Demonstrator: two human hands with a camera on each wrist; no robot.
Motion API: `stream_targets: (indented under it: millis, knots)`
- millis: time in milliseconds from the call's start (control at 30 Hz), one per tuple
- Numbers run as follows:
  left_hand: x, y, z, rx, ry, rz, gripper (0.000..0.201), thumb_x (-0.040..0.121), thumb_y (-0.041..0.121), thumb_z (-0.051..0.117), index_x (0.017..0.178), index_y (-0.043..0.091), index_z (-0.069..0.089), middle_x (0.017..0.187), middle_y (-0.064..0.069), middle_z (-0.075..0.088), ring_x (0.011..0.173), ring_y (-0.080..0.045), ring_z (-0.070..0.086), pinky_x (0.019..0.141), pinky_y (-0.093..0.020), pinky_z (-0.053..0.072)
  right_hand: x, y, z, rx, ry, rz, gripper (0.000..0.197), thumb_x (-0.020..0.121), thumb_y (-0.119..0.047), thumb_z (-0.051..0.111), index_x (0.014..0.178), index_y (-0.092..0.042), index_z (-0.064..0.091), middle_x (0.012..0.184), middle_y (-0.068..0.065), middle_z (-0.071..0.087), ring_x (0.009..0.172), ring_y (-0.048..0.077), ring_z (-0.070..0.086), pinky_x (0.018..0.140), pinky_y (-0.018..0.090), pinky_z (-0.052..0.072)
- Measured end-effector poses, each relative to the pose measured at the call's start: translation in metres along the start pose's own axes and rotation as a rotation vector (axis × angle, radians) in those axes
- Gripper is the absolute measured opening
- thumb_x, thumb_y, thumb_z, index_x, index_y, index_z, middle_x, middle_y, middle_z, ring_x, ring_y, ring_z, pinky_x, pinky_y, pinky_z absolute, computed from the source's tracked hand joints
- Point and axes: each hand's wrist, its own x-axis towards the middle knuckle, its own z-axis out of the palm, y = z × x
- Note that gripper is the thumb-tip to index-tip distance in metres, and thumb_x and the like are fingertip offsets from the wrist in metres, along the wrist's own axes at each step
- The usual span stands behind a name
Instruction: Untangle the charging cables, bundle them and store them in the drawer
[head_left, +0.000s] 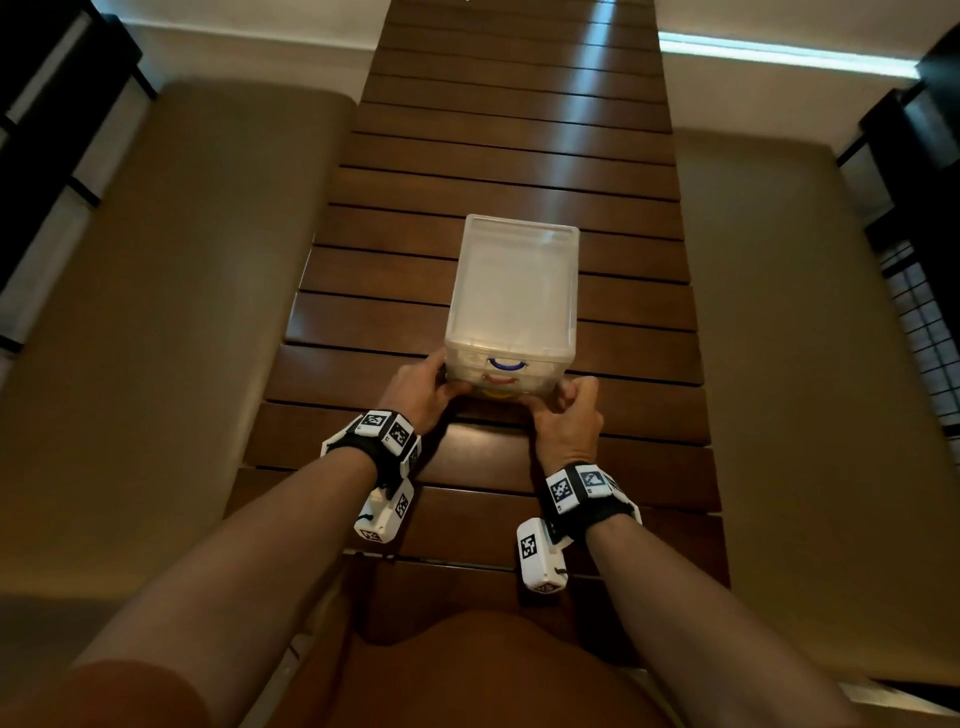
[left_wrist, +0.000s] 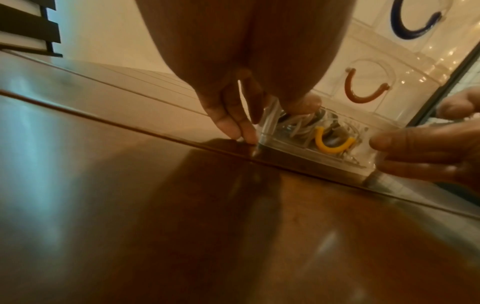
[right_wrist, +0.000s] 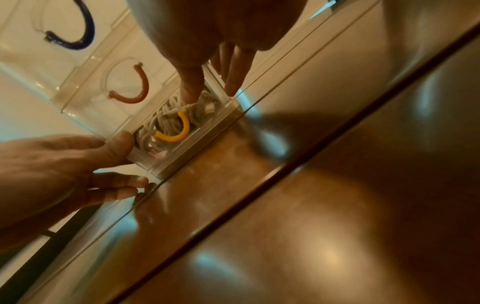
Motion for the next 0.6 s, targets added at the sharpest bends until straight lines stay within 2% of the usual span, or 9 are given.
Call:
stream_targets:
  millis: [67, 133, 167, 233, 267, 333, 400, 467, 600]
  knots:
    - [0.002, 0.001, -0.001, 0.001, -0.012, 0.003, 0.042, 0.091, 0.035, 0.063, 0.129, 0.021, 0.053, 0.116, -0.008, 0.068, 0.107, -0.024, 0.064, 0.091, -0.039, 0.050, 0.002, -0.002, 0.000, 0.024, -0.010, 0.030, 0.047, 0.071, -0.010, 0.083, 0.092, -0.026, 0.044, 0.092, -0.005, 0.063, 0.088, 0.014, 0.065, 0.073, 0.023, 0.052]
    - [0.004, 0.001, -0.004, -0.006, -0.033, -0.001, 0.041, 0.089, 0.032, 0.066, 0.127, 0.020, 0.055, 0.118, -0.006, 0.067, 0.109, -0.022, 0.063, 0.091, -0.037, 0.049, 0.008, -0.006, -0.003, -0.024, -0.093, -0.008, 0.056, 0.072, -0.008, 0.081, 0.115, -0.021, 0.048, 0.103, -0.007, 0.061, 0.095, 0.010, 0.062, 0.076, 0.018, 0.048]
    - [0.005, 0.001, -0.006, -0.007, -0.050, 0.001, 0.040, 0.089, 0.030, 0.066, 0.126, 0.019, 0.056, 0.119, -0.006, 0.066, 0.109, -0.021, 0.062, 0.091, -0.035, 0.048, 0.011, -0.008, -0.005, -0.061, -0.153, -0.050, 0.059, 0.072, -0.007, 0.081, 0.122, -0.020, 0.051, 0.107, -0.009, 0.059, 0.097, 0.007, 0.059, 0.078, 0.014, 0.045]
    - [0.008, 0.002, -0.008, 0.022, -0.063, 0.006, 0.034, 0.090, 0.025, 0.065, 0.123, 0.018, 0.058, 0.118, -0.006, 0.067, 0.108, -0.021, 0.062, 0.088, -0.031, 0.047, 0.018, -0.012, -0.010, -0.143, -0.234, -0.122, 0.053, 0.074, -0.005, 0.079, 0.121, -0.017, 0.057, 0.109, -0.008, 0.059, 0.097, 0.006, 0.055, 0.078, 0.008, 0.040]
    - [0.008, 0.003, -0.009, 0.041, -0.055, 0.010, 0.031, 0.091, 0.022, 0.064, 0.121, 0.017, 0.059, 0.117, -0.006, 0.067, 0.107, -0.021, 0.062, 0.086, -0.030, 0.046, 0.020, -0.014, -0.011, -0.171, -0.250, -0.124, 0.048, 0.076, -0.004, 0.077, 0.119, -0.016, 0.059, 0.109, -0.005, 0.062, 0.097, 0.008, 0.057, 0.079, 0.010, 0.042]
    - [0.009, 0.004, -0.007, 0.070, -0.015, 0.019, 0.028, 0.092, 0.015, 0.062, 0.120, 0.015, 0.060, 0.113, -0.008, 0.069, 0.106, -0.024, 0.064, 0.083, -0.028, 0.045, 0.025, -0.017, -0.010, -0.232, -0.225, -0.102, 0.038, 0.082, -0.003, 0.070, 0.117, -0.015, 0.061, 0.109, 0.004, 0.067, 0.099, 0.018, 0.063, 0.081, 0.021, 0.048]
    - [0.011, 0.004, -0.007, 0.072, 0.015, 0.018, 0.027, 0.092, 0.012, 0.061, 0.119, 0.015, 0.061, 0.111, -0.009, 0.069, 0.104, -0.024, 0.065, 0.082, -0.026, 0.045, 0.028, -0.016, -0.009, -0.308, -0.205, -0.064, 0.029, 0.085, -0.008, 0.067, 0.112, -0.014, 0.062, 0.109, 0.009, 0.068, 0.099, 0.025, 0.064, 0.078, 0.026, 0.049]
    - [0.012, 0.005, -0.008, 0.051, 0.010, 0.006, 0.027, 0.091, 0.012, 0.062, 0.118, 0.016, 0.062, 0.112, -0.009, 0.070, 0.104, -0.024, 0.065, 0.083, -0.028, 0.047, 0.029, -0.017, -0.011, -0.368, -0.217, -0.077, 0.024, 0.086, -0.013, 0.068, 0.110, -0.014, 0.061, 0.110, 0.009, 0.067, 0.099, 0.025, 0.064, 0.077, 0.027, 0.049]
    - [0.012, 0.010, -0.008, -0.026, 0.040, 0.008, 0.033, 0.090, 0.012, 0.064, 0.122, 0.019, 0.060, 0.115, -0.006, 0.069, 0.107, -0.021, 0.064, 0.091, -0.034, 0.048, 0.033, -0.022, -0.012, -0.416, -0.302, -0.088, 0.034, 0.084, -0.013, 0.071, 0.115, -0.015, 0.056, 0.115, 0.008, 0.066, 0.105, 0.023, 0.063, 0.087, 0.035, 0.054]
